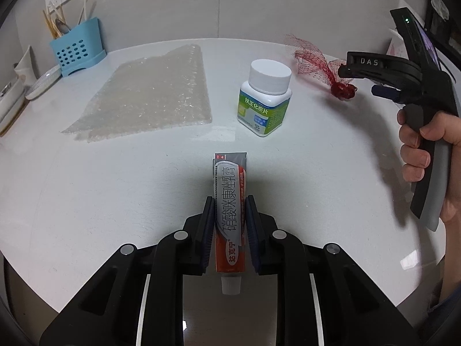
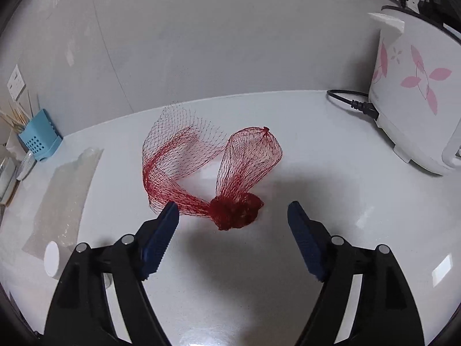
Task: Collect trash
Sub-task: 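Close the right gripper on the red mesh net and lift it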
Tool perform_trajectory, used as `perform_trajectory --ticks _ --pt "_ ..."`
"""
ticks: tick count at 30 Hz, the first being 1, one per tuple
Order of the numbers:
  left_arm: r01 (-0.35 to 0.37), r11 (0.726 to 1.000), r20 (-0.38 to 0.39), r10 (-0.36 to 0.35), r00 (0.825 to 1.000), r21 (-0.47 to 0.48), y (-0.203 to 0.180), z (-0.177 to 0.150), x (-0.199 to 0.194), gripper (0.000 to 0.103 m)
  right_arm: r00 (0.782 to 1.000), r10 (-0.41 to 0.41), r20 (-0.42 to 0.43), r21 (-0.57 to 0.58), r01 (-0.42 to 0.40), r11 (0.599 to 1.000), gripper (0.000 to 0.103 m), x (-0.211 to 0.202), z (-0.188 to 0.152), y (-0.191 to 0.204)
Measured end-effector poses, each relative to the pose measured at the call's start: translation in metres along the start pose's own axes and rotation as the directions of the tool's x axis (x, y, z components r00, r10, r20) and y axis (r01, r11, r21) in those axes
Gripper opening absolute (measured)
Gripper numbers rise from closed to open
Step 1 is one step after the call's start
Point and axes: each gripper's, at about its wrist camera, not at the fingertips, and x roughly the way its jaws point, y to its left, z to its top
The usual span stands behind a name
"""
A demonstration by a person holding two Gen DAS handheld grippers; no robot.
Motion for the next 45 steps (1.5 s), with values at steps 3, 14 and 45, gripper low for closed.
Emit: perform_trajectory --ticks 3,14,45 --pt "0.002 1.0 0.01 -0.002 1.0 -0.003 0.001 0.003 -0.002 0.021 1.0 -0.029 -0.008 0.036 0.029 0.999 0.075 0.004 0.009 -0.003" --pt "0.019 1.0 0.023 -0.019 1.0 0.002 0.006 0.011 -0.001 0.021 0.996 -0.042 -0.08 0.166 0.055 0.985 0.053 0.047 0.011 -0.01" --pt "0.007 1.0 0.104 -0.004 0.995 -0.024 0.014 -0.008 -0.076 0.021 0.999 0.026 0.04 0.099 -0.029 0.995 0.011 -0.107 -0.036 -0.003"
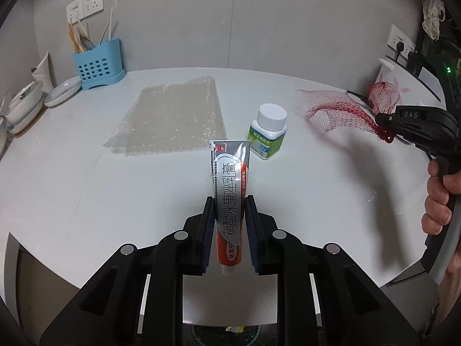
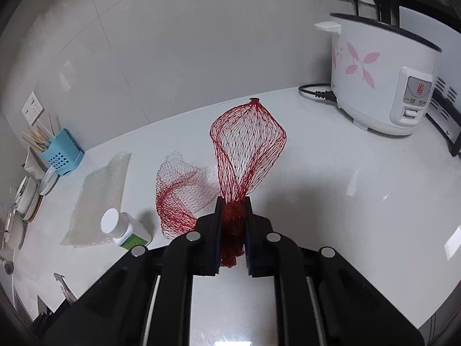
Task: Collect trash
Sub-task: 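Close the right gripper on the red mesh net and lift it, then carry the toothpaste tube and red mesh net down over the wastebasket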
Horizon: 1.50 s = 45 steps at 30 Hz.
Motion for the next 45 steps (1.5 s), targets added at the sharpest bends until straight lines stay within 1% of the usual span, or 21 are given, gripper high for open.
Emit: perform_trajectory --ticks 11,19,24,32,38,40,43,45 --pt "0.0 1.0 0.069 0.0 0.998 -0.002 0.006 -0.014 -0.063 0.021 0.991 0.057 0.118 -0.069 -0.049 0.996 0.011 -0.101 -0.032 0.014" --pt "0.006 1.0 0.115 -0.006 0.993 0.0 0.013 -0.029 -0.105 0.021 0.978 0.121 0.168 -0.132 -0.099 0.986 0.011 -0.162 -0.071 0.029" --pt "0.018 1.0 0.143 -0.018 0.989 0.0 0.019 -0.047 -0.132 0.021 0.968 0.155 0.197 -0.173 -0.121 0.978 0.011 -0.195 -0.103 0.035" --pt "0.031 1.0 0.175 -0.031 0.984 0.004 0.027 -0.086 -0.157 0.021 0.955 0.167 0.244 -0.219 -0.113 0.969 0.011 -0.22 -0.163 0.038" --pt "0.053 0.999 0.185 -0.052 0.981 -0.001 0.033 -0.126 -0.162 0.021 0.946 0.209 0.249 -0.257 -0.144 0.956 0.011 -0.233 -0.212 0.043" --pt "0.054 0.999 0.191 -0.052 0.98 -0.006 0.036 -0.143 -0.163 0.021 0.941 0.227 0.252 -0.267 -0.158 0.95 0.011 -0.239 -0.231 0.043" --pt "0.076 0.997 0.189 -0.071 0.979 -0.018 0.042 -0.165 -0.166 0.021 0.932 0.259 0.255 -0.278 -0.185 0.942 0.011 -0.248 -0.257 0.043" --pt "0.071 0.997 0.197 -0.065 0.978 -0.023 0.045 -0.179 -0.17 0.021 0.927 0.266 0.264 -0.297 -0.185 0.937 0.011 -0.254 -0.275 0.044"
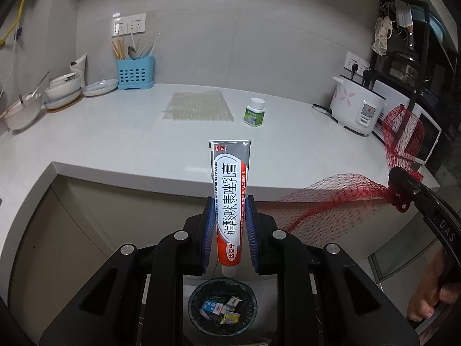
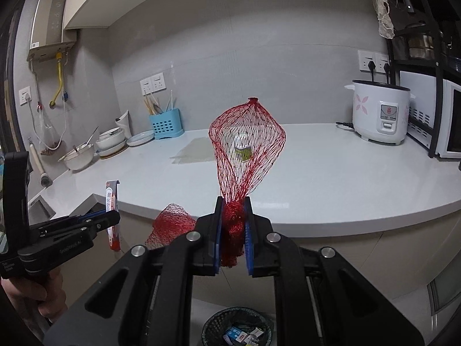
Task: Collect trash
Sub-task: 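Carry the toothpaste tube and red mesh net down over the wastebasket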
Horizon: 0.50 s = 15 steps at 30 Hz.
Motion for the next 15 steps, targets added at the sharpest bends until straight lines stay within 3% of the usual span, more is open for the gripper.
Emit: perform_trajectory --ticks 7,15 --pt "-0.02 1.0 0.001 0.02 1.0 0.014 0.0 -0.048 -0.005 0.021 1.0 -0.028 0.009 -0.074 0.028 0.997 0.011 -0.016 -0.058 0.023" --pt "0.009 1.0 -0.035 -0.008 0.999 0.012 0.005 -0.098 0.022 0.021 0.997 -0.05 -0.063 -0.08 0.045 0.996 0.011 0.008 -0.115 0.027"
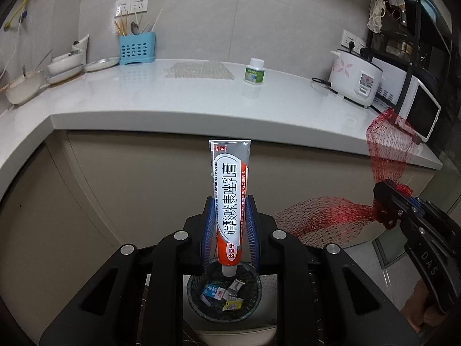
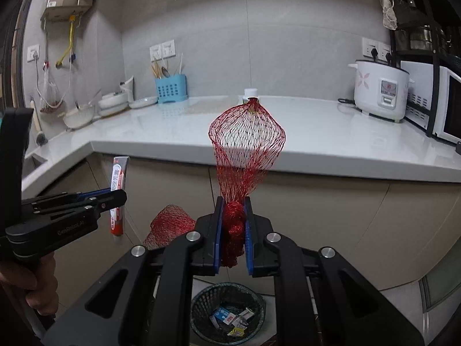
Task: Collect trash
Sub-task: 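Carry the toothpaste tube and red mesh net down over the wastebasket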
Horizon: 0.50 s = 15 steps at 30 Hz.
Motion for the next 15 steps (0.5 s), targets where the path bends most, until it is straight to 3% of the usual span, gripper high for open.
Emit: perform_trajectory --ticks 10,15 --pt "0.001 1.0 -0.029 -0.001 1.0 -0.006 0.016 -0.061 0.053 0.021 0.995 -0.053 -0.086 0.004 0.054 0.999 0.011 0.054 -0.065 -0.001" --pt "-0.008 0.999 -0.08 0.006 0.997 -0.033 0.025 -0.09 0.089 0.021 0.987 -0.082 -0.136 -0.007 0.082 0.997 0.011 0.086 -0.102 -0.003"
